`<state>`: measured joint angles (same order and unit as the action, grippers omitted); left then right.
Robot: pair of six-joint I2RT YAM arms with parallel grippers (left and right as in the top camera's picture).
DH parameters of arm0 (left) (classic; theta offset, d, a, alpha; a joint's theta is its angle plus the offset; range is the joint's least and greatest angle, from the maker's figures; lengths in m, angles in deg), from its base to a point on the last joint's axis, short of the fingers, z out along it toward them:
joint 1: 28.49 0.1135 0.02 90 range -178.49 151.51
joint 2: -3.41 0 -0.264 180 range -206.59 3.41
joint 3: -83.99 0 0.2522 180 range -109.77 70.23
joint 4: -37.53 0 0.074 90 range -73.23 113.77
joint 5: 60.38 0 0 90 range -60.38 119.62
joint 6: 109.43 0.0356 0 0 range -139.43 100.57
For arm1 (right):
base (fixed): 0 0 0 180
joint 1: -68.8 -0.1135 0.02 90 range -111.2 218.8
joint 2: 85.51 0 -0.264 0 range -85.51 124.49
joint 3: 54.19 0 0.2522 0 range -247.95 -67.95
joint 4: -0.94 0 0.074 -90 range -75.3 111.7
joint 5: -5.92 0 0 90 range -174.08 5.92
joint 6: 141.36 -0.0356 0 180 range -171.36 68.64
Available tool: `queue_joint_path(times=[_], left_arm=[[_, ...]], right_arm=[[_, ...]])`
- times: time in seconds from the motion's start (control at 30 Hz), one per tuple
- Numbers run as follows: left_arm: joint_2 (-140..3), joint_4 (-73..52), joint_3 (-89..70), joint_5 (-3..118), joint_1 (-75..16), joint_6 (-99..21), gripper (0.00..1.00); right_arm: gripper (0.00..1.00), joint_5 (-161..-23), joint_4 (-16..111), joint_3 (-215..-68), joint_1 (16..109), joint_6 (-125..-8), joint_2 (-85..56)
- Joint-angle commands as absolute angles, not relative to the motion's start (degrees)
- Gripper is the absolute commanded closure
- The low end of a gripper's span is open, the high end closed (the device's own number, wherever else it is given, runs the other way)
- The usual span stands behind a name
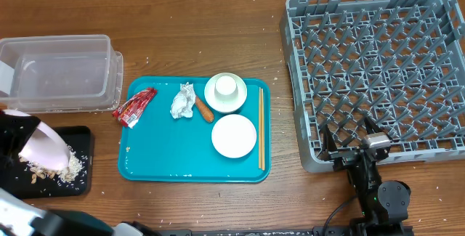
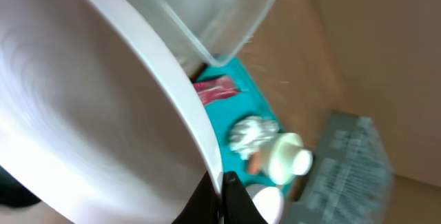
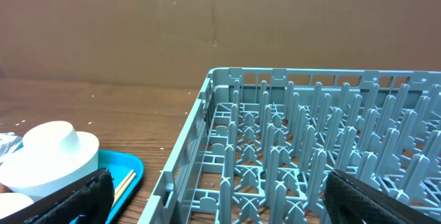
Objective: Sort waste into correct bins and load items into the dishwasher
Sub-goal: 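Tilt the plate over the black tray to dump the rice scraps, then carry the emptied plate back and set it on the teal tray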
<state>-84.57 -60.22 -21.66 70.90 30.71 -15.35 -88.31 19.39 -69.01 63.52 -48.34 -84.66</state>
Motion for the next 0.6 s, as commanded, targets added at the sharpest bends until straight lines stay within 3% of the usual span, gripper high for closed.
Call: queue_joint_path(times=[0.0, 0.57], left_arm=[[-78.8, -59.8, -23.8, 56.3, 23.7, -26.2, 0.96], [-76.8, -56.9, -16.0, 32.4, -24.7, -45.0, 0.96]], right_arm=[[0.0, -88.3, 19.1, -68.4, 63.6, -48.1, -85.3], [0.0, -88.3, 19.1, -68.4, 63.6, -48.1, -85.3]])
